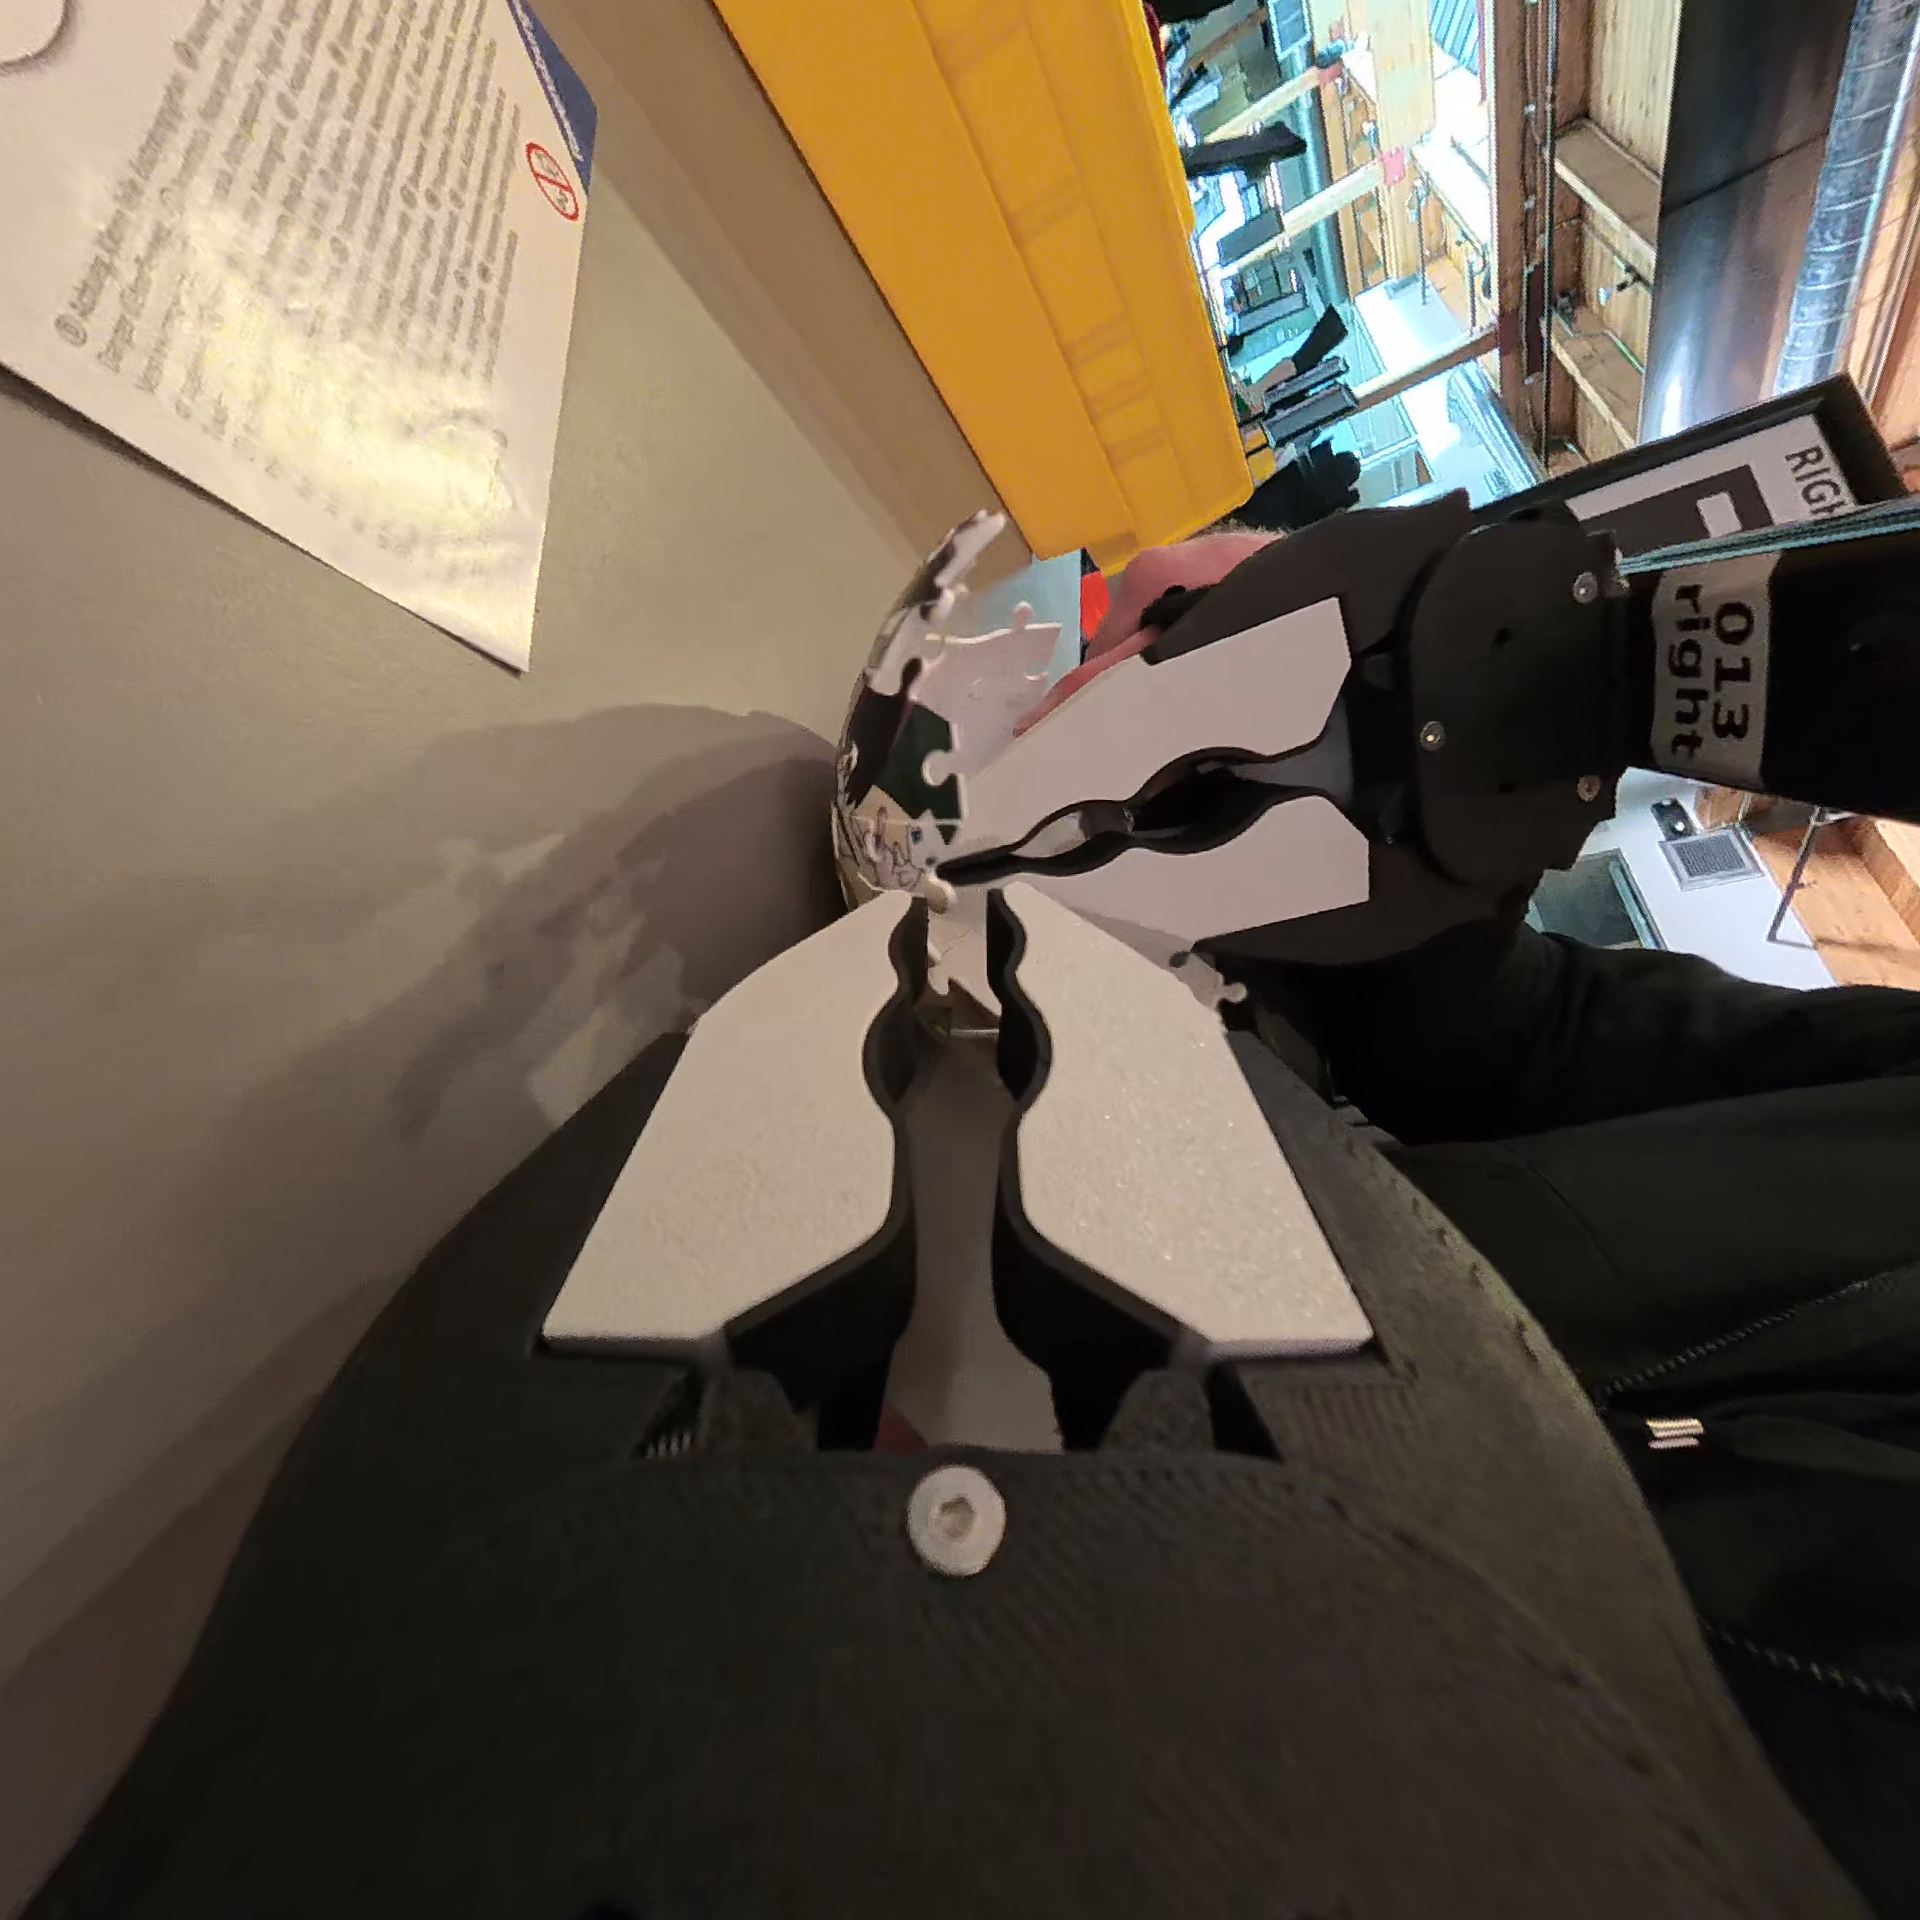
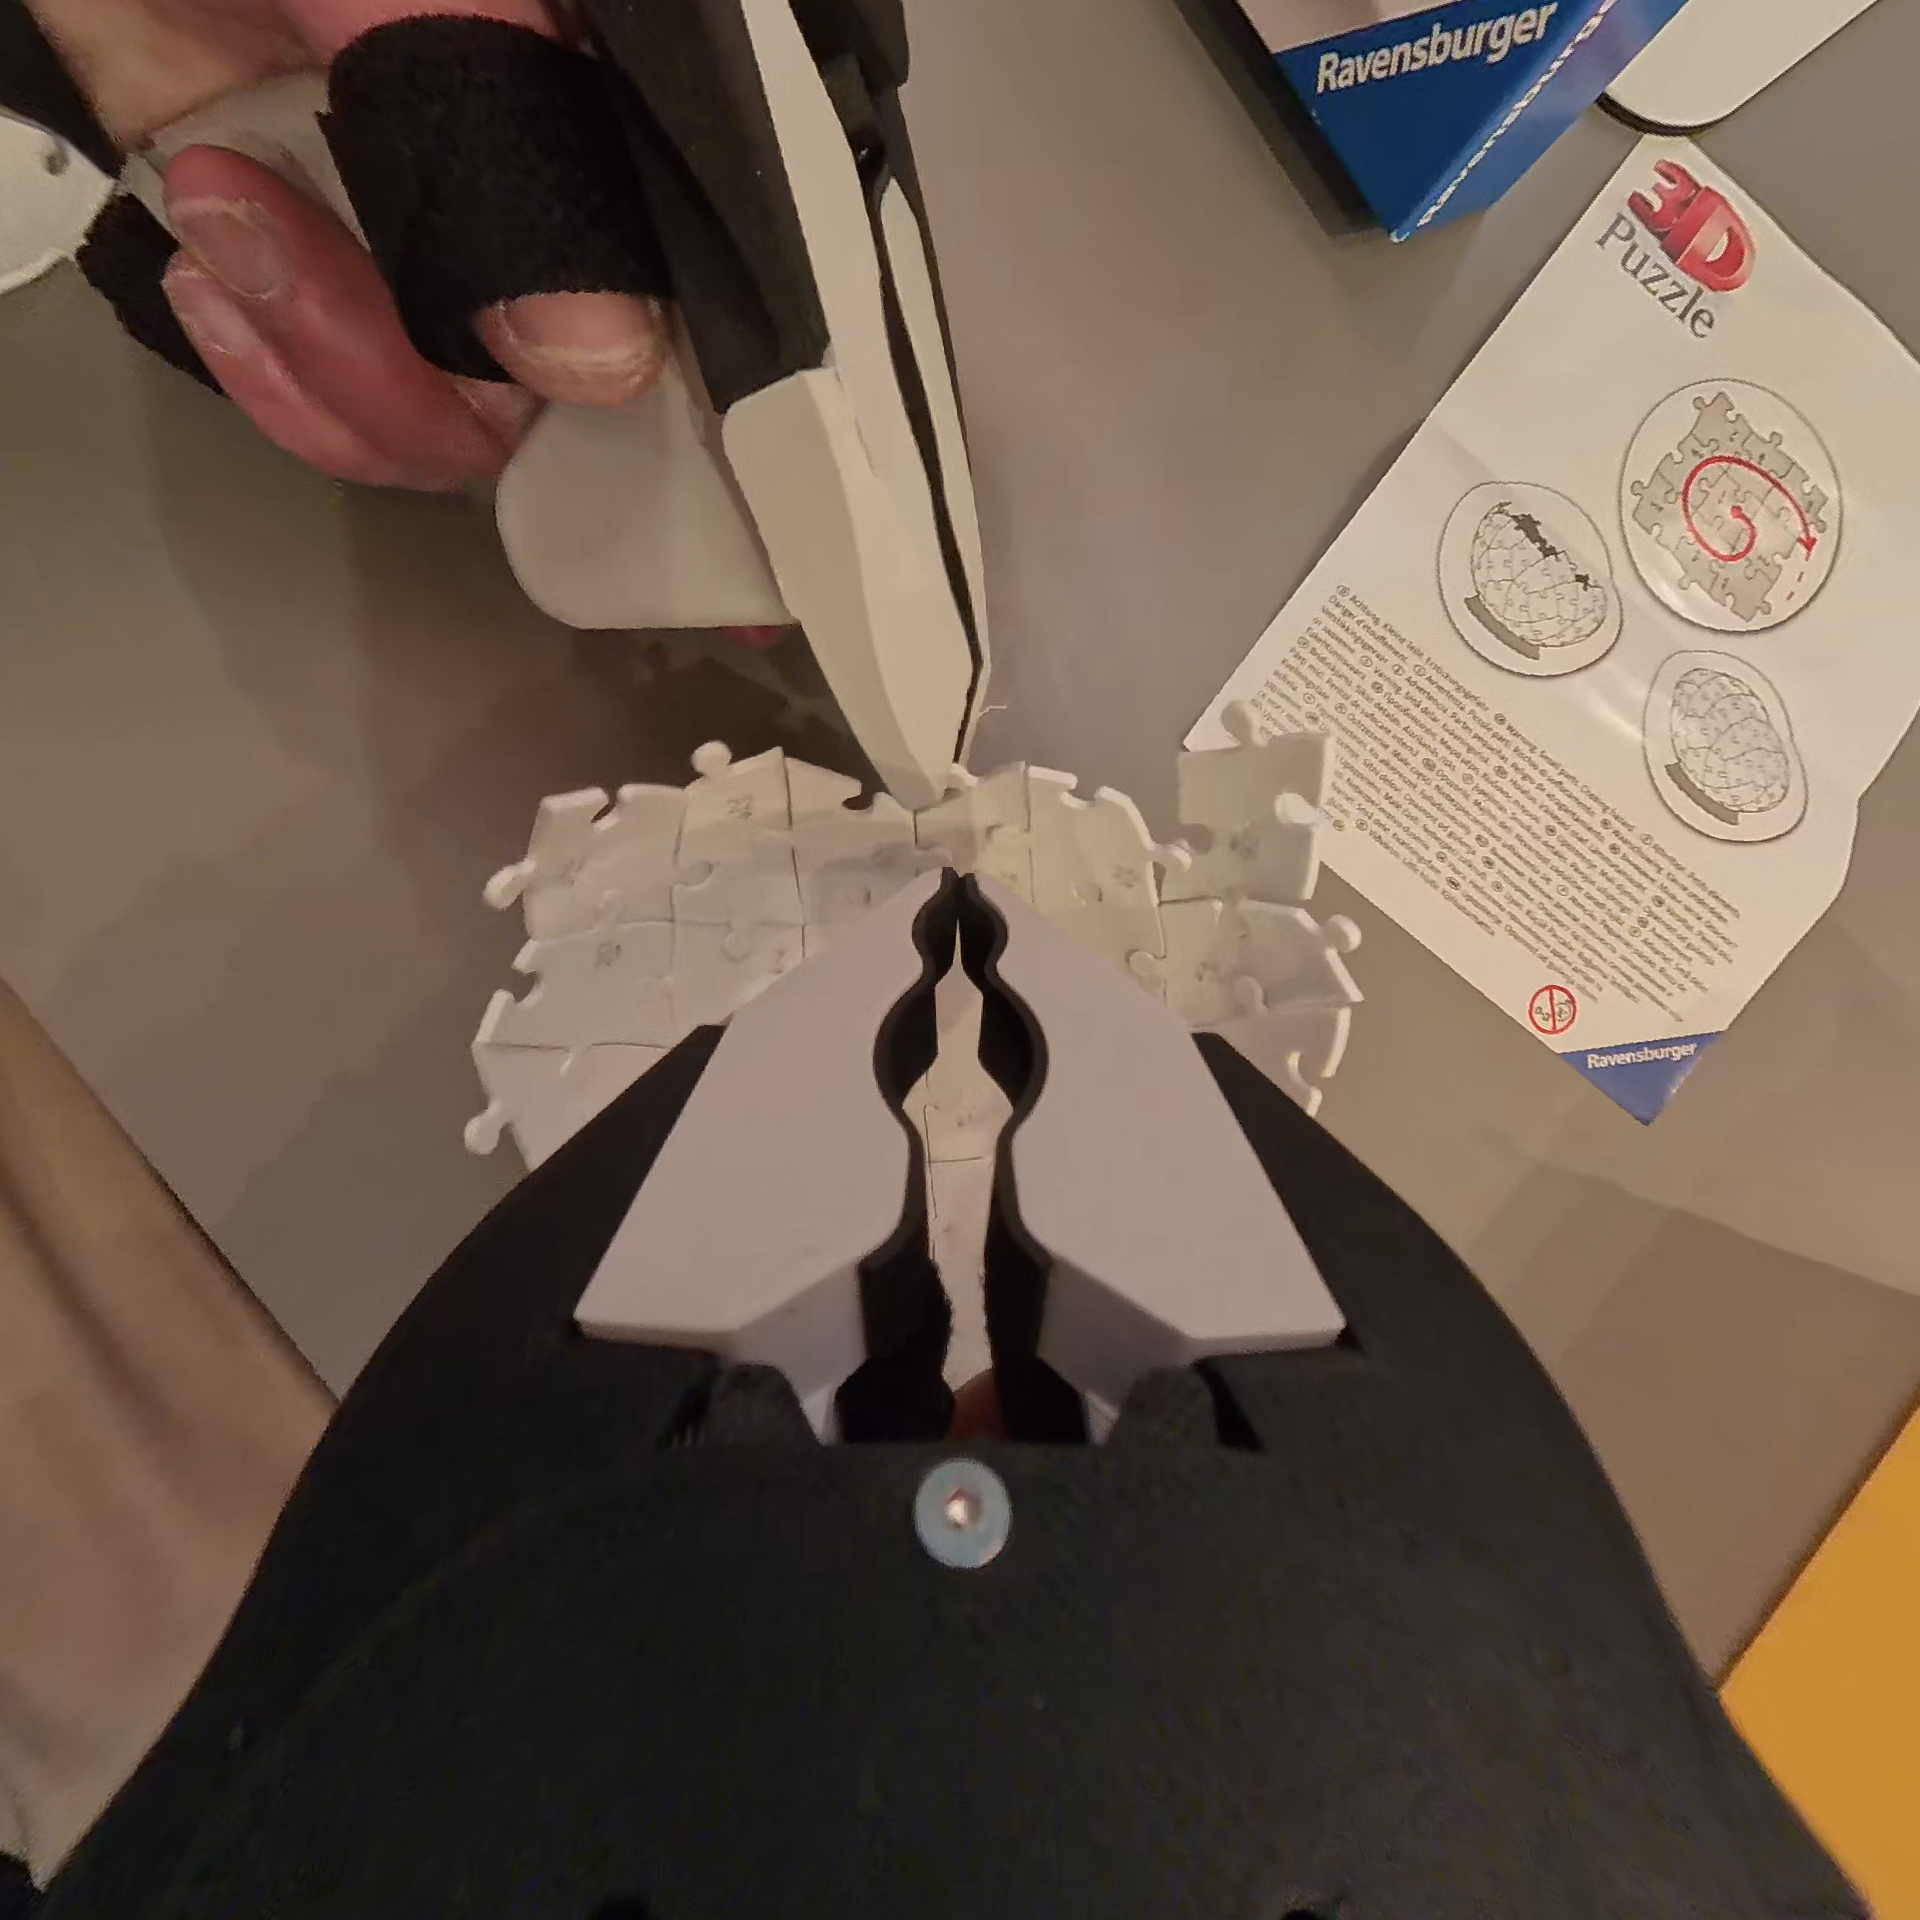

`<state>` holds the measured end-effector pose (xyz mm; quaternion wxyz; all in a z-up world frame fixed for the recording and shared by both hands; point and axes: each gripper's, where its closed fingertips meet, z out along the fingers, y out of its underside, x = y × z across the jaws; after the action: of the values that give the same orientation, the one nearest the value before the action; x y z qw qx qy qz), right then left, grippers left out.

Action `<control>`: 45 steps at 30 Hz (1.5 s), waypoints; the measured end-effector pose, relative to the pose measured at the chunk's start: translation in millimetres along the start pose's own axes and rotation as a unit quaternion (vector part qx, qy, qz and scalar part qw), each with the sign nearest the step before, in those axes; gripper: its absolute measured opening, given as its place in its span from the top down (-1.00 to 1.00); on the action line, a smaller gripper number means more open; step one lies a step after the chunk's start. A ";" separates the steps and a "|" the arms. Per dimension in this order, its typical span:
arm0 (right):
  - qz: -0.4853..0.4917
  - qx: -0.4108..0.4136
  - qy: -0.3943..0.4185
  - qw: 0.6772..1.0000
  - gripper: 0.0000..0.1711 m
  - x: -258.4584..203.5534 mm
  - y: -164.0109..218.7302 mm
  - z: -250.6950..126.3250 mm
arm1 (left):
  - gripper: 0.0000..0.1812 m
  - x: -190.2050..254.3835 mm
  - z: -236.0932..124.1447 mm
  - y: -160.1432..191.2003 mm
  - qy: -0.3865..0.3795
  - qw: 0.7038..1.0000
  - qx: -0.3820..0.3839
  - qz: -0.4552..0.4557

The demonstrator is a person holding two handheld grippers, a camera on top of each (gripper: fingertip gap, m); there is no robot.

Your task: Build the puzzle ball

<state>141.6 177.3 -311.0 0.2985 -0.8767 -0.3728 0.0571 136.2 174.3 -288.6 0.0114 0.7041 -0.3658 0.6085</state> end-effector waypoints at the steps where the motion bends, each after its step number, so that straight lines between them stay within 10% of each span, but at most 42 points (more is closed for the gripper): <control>1: 0.001 0.002 -0.002 1.000 1.00 -0.4 -0.5 0.1 | 0.89 0.1 -0.1 -0.4 0.000 1.000 0.003 0.000; 36: 0.016 0.020 0.018 1.000 1.00 9.9 0.6 -2.1 | 1.00 10.0 7.7 -19.2 0.042 0.995 0.089 -0.030; 45: 0.008 0.024 0.003 1.000 1.00 4.3 -1.8 -7.8 | 0.74 0.2 -10.3 -16.1 -0.033 0.994 0.107 -0.017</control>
<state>146.0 177.5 -303.1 0.3199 -0.8727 -0.3630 0.0657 136.0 190.7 -278.8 -0.0658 0.7273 -0.2868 0.6200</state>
